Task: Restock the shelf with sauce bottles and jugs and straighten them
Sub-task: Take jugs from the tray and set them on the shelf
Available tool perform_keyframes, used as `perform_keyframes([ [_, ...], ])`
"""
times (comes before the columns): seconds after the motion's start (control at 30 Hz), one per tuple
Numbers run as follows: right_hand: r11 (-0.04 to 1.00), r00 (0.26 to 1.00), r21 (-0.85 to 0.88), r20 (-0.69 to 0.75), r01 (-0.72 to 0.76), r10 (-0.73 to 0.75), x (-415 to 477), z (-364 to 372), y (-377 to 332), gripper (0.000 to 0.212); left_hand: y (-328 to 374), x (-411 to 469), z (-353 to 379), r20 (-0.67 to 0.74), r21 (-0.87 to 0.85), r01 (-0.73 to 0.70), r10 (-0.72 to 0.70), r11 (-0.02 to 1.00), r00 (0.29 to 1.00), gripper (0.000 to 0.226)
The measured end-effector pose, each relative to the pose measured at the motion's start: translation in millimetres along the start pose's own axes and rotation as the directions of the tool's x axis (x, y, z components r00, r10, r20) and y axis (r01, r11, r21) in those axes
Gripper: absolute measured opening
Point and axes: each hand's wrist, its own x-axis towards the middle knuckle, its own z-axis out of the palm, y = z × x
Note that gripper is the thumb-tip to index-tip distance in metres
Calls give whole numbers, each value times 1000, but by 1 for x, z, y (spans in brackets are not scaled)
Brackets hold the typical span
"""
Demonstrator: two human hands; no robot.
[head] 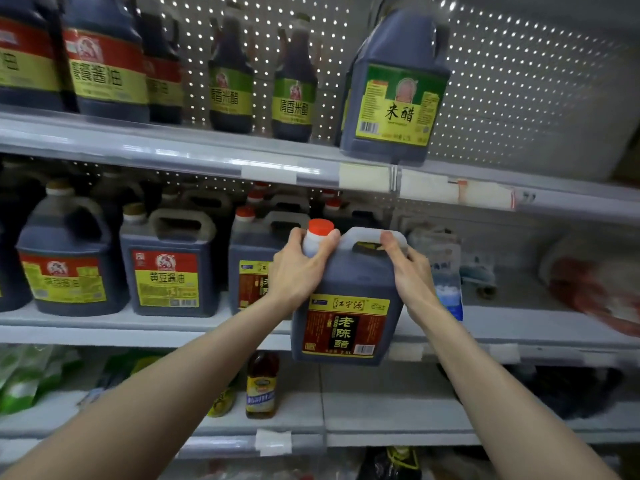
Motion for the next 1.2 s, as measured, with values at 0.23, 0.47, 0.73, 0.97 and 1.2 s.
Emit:
perform_keyframes([
  [0.23, 1000, 998, 17, 62, 7, -8, 73, -36, 19, 33, 11, 39, 67, -85, 7, 24, -23, 1000, 996, 45],
  [0.47, 994, 993, 7, 44, -112, 112, 132, -42, 52, 66, 1, 69, 111, -114, -49, 60, -65, 997, 991, 46],
  [0.73, 993, 992, 61, 89, -97, 91, 153, -31, 67, 64, -20, 89, 125, -166, -57, 76, -84, 995, 982, 45],
  [0.97, 993, 993, 90, 89, -82, 74, 158, -18, 75, 64, -33, 93, 128, -172, -98, 96, -112, 991, 979, 52],
  [1.2, 983, 987, 139, 121, -123, 106, 153, -16, 86, 65, -58, 74, 135, -59, -278, 176, -199, 944, 978, 60],
])
